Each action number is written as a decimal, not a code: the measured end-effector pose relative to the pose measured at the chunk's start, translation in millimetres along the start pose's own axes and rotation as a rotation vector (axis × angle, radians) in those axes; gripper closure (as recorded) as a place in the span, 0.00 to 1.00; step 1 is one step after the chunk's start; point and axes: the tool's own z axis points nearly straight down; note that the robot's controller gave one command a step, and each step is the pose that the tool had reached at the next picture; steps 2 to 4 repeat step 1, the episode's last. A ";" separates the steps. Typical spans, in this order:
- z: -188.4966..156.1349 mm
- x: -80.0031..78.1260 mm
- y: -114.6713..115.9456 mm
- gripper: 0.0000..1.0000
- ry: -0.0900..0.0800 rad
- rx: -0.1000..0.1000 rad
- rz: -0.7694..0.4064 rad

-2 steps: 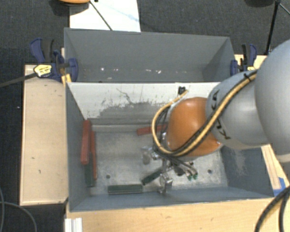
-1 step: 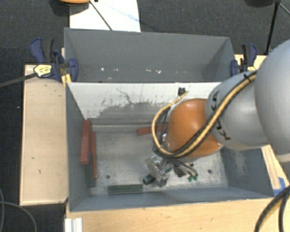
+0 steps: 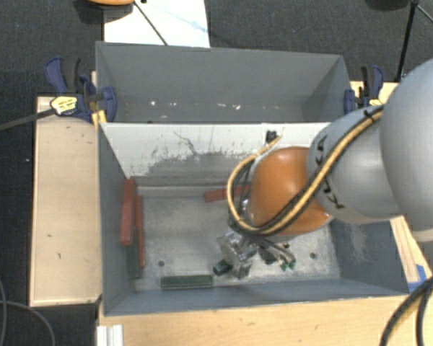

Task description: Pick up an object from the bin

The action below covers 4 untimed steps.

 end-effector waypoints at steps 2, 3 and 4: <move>-201.8 -17.0 -28.6 1.00 0.004 0.000 -0.003; -201.8 -17.0 -28.6 1.00 0.004 0.000 -0.003; -201.8 -17.0 -28.6 1.00 0.004 0.000 -0.003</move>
Offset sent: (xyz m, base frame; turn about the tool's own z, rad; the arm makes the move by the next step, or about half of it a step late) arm 0.0000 0.0000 0.0000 0.0000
